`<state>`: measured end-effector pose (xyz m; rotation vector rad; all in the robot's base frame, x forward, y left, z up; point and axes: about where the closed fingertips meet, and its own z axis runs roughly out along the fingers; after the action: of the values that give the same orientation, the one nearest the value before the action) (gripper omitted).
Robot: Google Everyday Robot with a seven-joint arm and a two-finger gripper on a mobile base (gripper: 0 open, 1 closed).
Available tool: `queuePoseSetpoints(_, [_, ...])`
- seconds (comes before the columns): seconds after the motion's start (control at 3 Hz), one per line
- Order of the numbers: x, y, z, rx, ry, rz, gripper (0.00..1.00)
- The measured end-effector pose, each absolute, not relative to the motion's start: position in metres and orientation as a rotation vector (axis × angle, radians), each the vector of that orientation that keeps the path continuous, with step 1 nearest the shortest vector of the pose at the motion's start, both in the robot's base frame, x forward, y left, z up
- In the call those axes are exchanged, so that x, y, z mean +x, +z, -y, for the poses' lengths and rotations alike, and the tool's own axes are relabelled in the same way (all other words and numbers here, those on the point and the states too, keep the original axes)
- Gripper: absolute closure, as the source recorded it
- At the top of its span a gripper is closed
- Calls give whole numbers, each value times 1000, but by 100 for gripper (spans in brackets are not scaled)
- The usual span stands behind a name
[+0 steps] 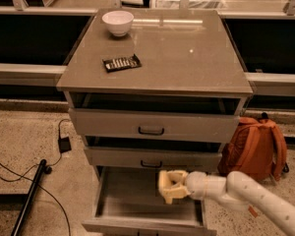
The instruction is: Place sponge into bottom drawer
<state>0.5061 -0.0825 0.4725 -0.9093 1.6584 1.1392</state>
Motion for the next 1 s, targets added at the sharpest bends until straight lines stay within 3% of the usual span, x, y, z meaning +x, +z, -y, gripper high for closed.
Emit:
queuePoseSetpoints(0.33, [491,384,64,-938,1176,-1715,100])
queuePoseSetpoints(1.0, [469,283,59,-848,1157,-1898,59])
